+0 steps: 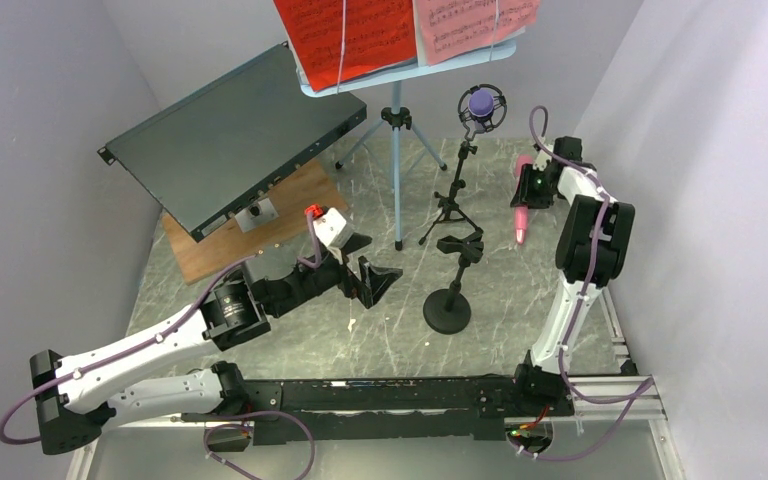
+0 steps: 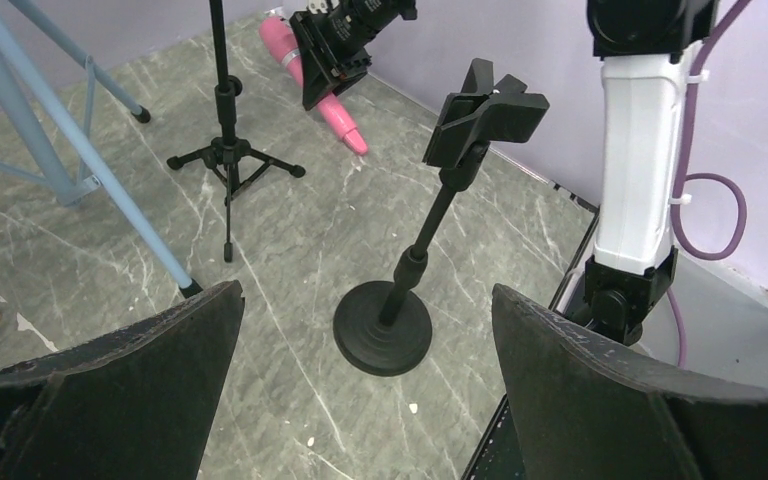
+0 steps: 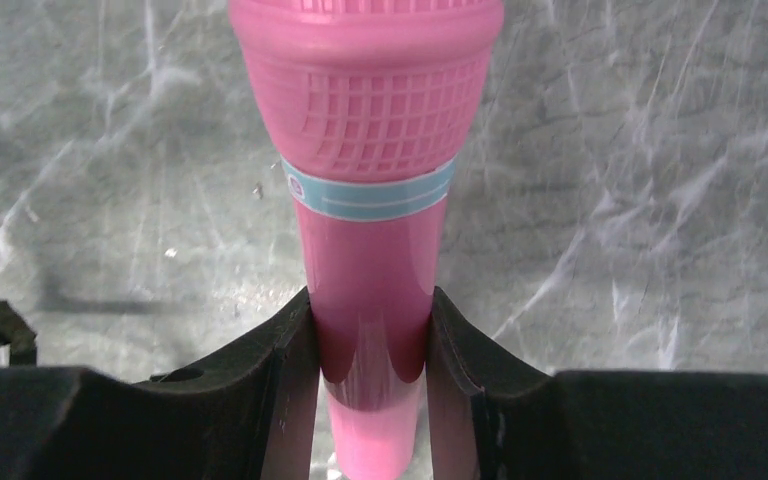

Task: Pack up the instrument practice props
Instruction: Place the microphone at the center of the board.

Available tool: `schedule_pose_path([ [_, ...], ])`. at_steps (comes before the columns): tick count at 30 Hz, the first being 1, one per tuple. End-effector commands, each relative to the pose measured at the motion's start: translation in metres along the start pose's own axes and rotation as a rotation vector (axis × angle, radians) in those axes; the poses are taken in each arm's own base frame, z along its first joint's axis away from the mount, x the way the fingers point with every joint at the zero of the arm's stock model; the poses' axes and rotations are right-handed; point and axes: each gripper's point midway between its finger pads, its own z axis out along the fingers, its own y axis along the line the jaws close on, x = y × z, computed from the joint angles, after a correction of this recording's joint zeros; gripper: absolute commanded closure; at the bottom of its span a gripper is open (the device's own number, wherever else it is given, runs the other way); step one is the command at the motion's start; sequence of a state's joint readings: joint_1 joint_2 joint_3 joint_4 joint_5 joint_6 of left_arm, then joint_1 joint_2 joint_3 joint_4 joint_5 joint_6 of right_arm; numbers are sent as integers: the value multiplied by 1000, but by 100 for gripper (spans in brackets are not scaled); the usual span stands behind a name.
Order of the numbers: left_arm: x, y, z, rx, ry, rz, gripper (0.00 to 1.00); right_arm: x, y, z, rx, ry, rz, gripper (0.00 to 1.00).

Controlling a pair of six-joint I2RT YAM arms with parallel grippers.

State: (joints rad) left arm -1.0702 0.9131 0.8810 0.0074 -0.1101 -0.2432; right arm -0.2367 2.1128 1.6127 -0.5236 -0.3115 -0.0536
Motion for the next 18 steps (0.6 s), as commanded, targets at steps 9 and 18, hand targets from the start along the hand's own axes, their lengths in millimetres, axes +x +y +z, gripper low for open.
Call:
schedule_pose_path([
  [9, -3, -3, 4, 3, -7, -34, 0, -38, -10, 3, 56, -58, -8, 50],
  [18, 6, -15, 10, 74, 25, -23, 1, -39, 1, -23, 17, -102, -14, 36],
])
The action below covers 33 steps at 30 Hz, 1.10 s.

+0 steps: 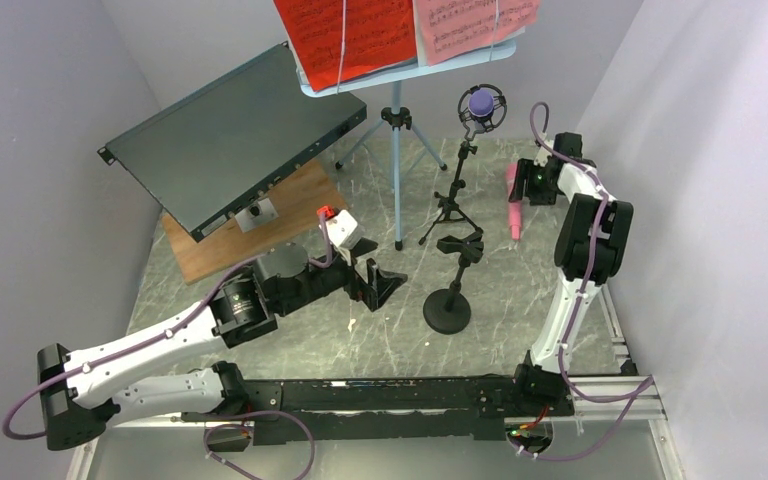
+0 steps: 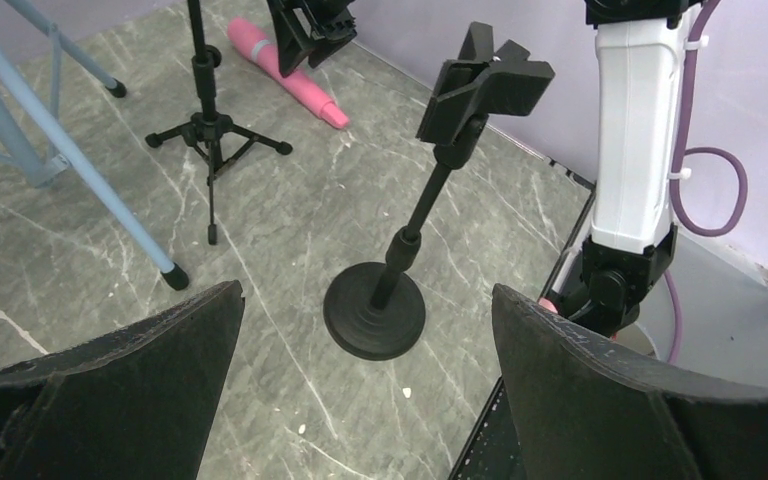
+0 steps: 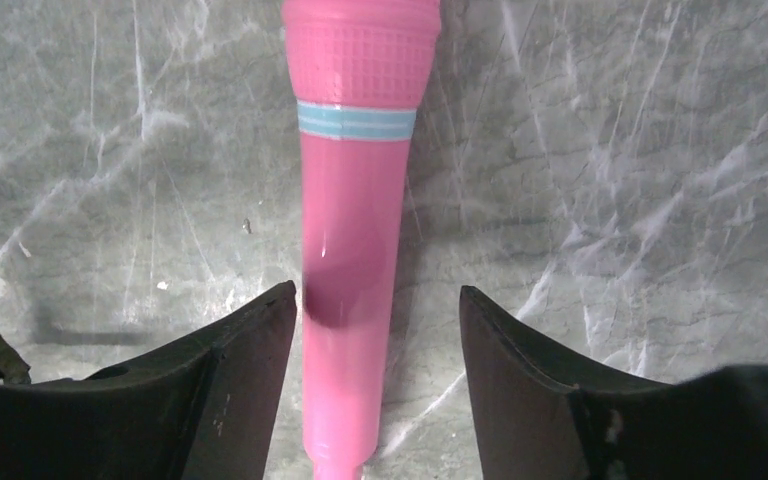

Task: Pack up the instrument practice props
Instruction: Place the microphone at the center of the board, then pick up the microphone stand at the center of the board.

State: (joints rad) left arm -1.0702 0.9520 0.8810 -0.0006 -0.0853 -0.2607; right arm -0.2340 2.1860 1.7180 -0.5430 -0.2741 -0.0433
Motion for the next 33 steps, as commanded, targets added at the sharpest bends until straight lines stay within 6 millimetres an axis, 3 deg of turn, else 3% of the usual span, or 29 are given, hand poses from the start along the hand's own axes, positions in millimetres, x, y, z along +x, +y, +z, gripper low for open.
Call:
schedule_pose_path([
  [1, -8, -14, 3, 68, -20, -9, 1, -22, 12, -44, -26, -106, -24, 34],
  [5, -3, -16, 6, 82, -14, -11, 1, -11, 25, -86, -69, -162, -73, 27],
  [9, -5, -17, 9, 93, -28, -2, 0, 18, 49, -134, -156, -184, -148, 24],
  [16, -4, -25, 15, 142, -47, 19, 1, 59, 116, -234, -398, -321, -390, 21],
  [21, 4, -33, 20, 202, -38, 49, 1, 91, 164, -286, -596, -472, -654, 15],
  [24, 10, -34, 23, 218, -34, 71, 1, 115, 181, -299, -710, -514, -776, 12],
  [33, 25, -32, 31, 216, -5, 73, 1, 173, 207, -301, -942, -609, -1026, 1],
])
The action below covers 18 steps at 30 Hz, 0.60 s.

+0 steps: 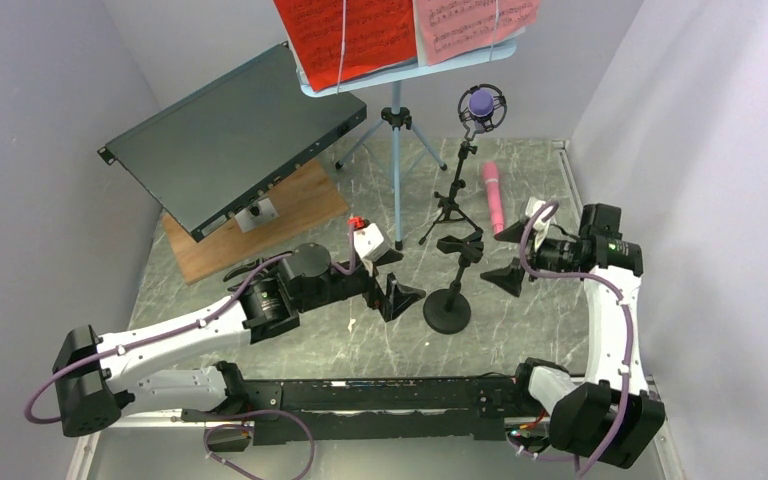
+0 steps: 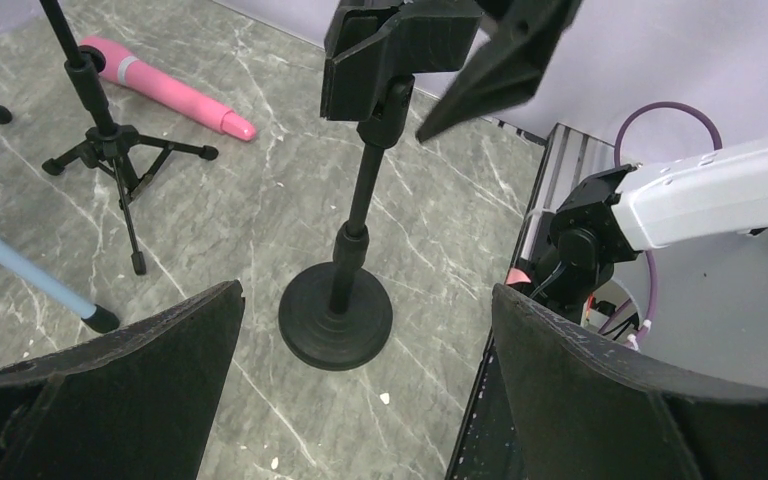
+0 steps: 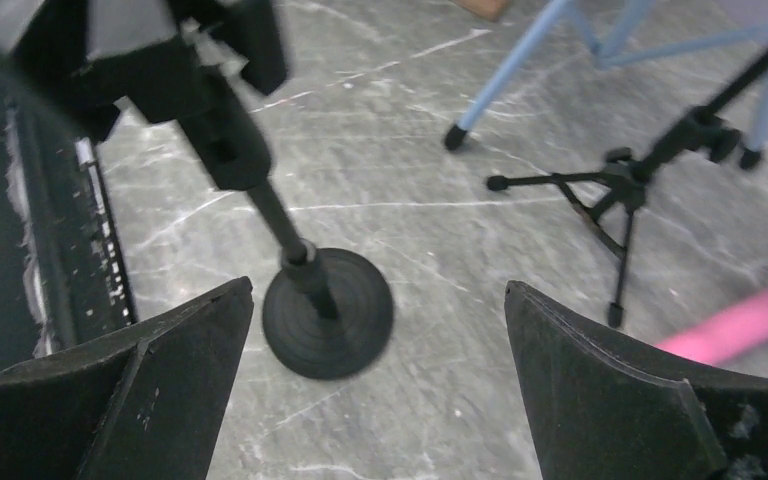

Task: Pack up the instrument practice props
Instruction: Pick up the microphone stand at the center of the board.

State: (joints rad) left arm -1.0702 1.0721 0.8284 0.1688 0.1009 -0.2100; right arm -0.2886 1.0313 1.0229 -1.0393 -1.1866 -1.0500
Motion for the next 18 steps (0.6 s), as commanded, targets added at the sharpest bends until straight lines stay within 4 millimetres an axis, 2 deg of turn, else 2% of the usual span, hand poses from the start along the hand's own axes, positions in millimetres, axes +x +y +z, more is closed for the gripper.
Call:
schedule_pose_path([
  [1, -7, -5, 5, 34, -47, 27, 1, -3, 36, 12, -158, -137, -183, 1],
  [9, -1, -2, 9, 36, -52, 46, 0, 12, 36, 42, -241, -104, -167, 1],
  [14, 8, 8, 20, 22, -135, 164, 1, 31, 34, 49, -245, -86, -119, 1],
  [18, 8, 16, 39, 17, -220, 289, 1, 46, 37, 41, -247, -57, -117, 1],
])
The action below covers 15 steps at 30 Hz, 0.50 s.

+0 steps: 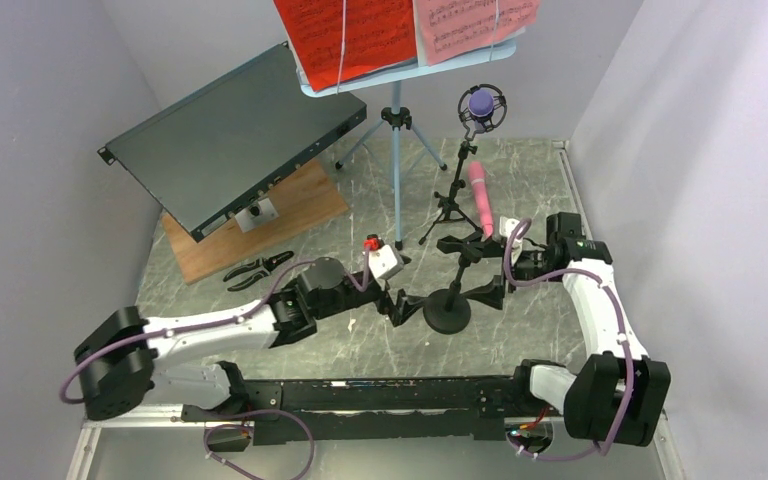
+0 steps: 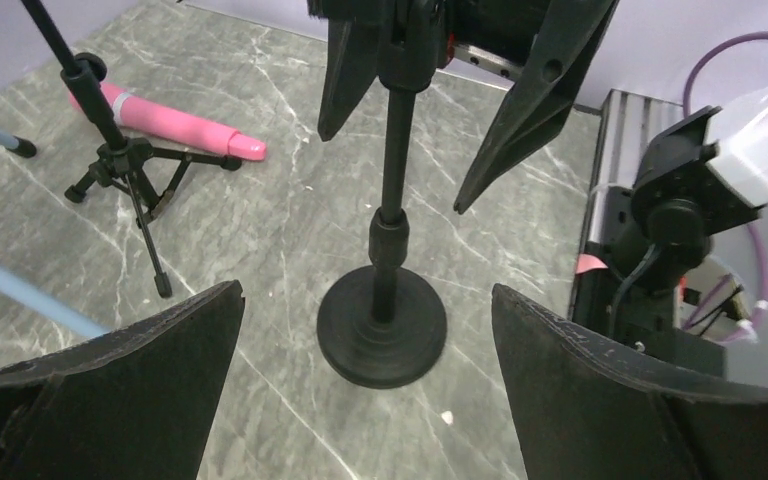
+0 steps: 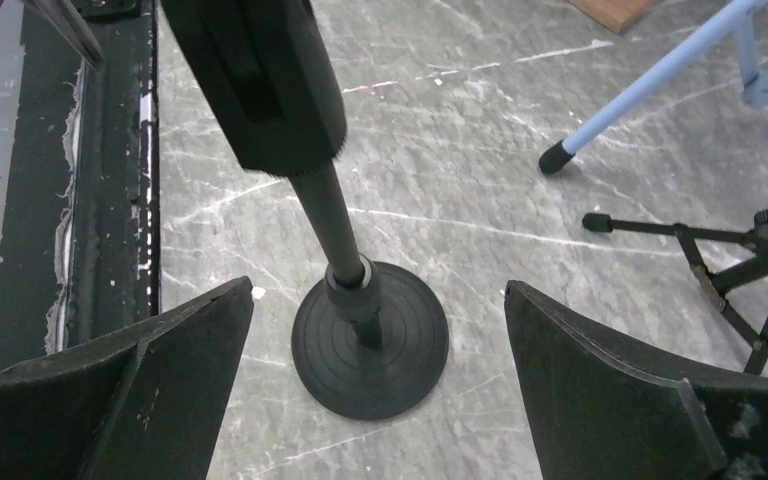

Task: Pack up the instrument practice props
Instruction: Pick up the microphone stand at the center of the board.

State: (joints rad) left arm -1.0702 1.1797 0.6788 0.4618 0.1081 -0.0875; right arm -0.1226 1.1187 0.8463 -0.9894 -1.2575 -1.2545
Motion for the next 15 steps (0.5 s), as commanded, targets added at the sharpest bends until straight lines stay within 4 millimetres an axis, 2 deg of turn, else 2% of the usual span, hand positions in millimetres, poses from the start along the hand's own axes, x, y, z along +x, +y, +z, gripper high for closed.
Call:
schedule_pose_path([
  [1, -28, 6, 24, 2, -187, 170, 1, 4, -2, -8, 12, -17, -43, 1],
  [7, -11, 1, 62, 63, -193, 166, 1, 12, -1, -10, 19, -23, -45, 1],
  [10, 2, 3, 76, 67, -184, 149, 5, 15, -1, -9, 15, -26, -45, 1],
  [15, 13, -1, 86, 113, -179, 98, 11, 18, 3, -6, -2, -37, -51, 1],
])
